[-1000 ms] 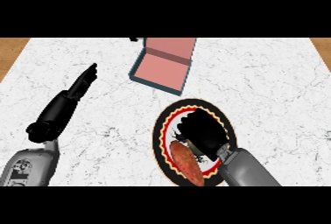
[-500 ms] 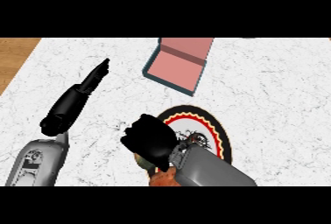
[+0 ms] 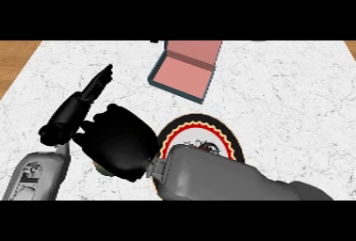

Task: Pick the squash from the plate and place it in the cardboard box

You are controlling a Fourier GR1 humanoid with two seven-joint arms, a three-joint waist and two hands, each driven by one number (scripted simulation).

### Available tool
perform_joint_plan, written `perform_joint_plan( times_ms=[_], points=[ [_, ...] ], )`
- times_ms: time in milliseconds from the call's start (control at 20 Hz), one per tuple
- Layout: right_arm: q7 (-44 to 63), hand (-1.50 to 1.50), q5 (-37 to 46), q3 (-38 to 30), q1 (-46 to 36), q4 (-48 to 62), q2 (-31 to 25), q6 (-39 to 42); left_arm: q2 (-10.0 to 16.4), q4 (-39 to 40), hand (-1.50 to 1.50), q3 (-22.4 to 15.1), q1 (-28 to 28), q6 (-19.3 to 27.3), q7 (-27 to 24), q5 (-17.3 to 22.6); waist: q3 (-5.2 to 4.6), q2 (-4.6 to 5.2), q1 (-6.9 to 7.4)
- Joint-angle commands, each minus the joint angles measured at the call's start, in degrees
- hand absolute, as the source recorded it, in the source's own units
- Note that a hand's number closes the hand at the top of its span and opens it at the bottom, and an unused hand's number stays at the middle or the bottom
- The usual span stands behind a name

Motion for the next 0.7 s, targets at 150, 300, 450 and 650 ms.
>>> perform_joint_plan(
  times_ms=[150, 300, 450, 650],
  points=[
    [14.3, 1.5, -8.4, -11.1, -9.5, 1.2, 0.1, -7.3, 1.7, 1.9, 0.0, 2.0, -0.4, 0.1, -1.3, -0.4, -0.02, -0.11, -1.69],
    [18.5, 1.5, -8.5, -11.2, -14.3, 9.4, 0.1, -13.8, -0.4, 1.7, 0.0, 1.1, -3.0, 1.2, 1.3, -0.4, -0.05, 0.17, -1.17],
    [16.8, 1.5, -9.4, -14.7, -17.6, 16.7, 0.1, -15.7, -0.6, -2.8, 0.0, 0.0, 0.6, 1.0, 1.8, -0.7, 0.0, 0.03, -1.23],
    [8.6, 1.5, -9.7, -22.9, -20.2, 27.2, -0.3, -16.0, 0.4, -1.2, 0.0, 1.6, 1.9, 0.9, -0.9, -0.7, 0.01, 0.29, -2.05]
  ],
)
